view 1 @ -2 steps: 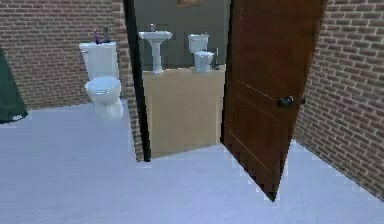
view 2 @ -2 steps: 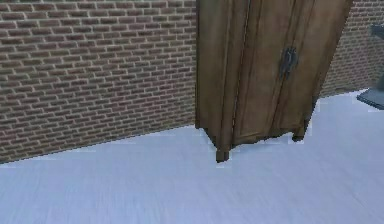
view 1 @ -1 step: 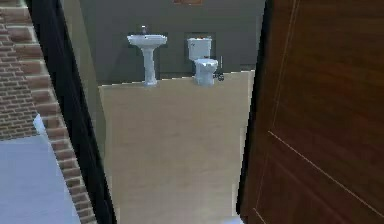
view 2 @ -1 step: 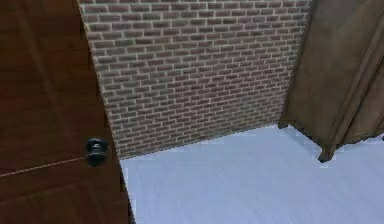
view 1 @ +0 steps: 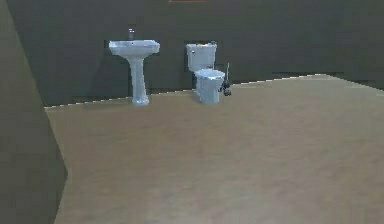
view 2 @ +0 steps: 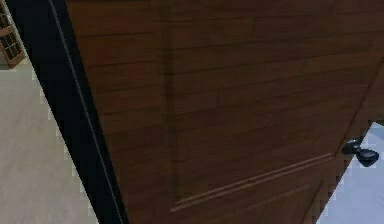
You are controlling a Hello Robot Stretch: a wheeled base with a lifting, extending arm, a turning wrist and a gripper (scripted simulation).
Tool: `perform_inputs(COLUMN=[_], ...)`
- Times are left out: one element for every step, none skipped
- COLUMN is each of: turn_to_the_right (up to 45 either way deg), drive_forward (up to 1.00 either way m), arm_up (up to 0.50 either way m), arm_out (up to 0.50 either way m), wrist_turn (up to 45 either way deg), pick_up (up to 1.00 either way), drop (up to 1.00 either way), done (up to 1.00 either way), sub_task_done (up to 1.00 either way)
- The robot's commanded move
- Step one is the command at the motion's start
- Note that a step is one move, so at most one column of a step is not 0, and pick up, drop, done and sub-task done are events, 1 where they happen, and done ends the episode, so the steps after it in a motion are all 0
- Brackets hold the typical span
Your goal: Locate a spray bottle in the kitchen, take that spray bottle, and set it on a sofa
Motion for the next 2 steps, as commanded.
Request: perform_inputs(turn_to_the_right=[-6.0,0.0], drive_forward=[0.0,0.15], arm_up=[0.0,0.0], arm_out=[0.0,0.0], wrist_turn=[0.0,0.0], pick_up=[0.0,0.0], drop=[0.0,0.0], done=[0.0,0.0], sub_task_done=[0.0,0.0])
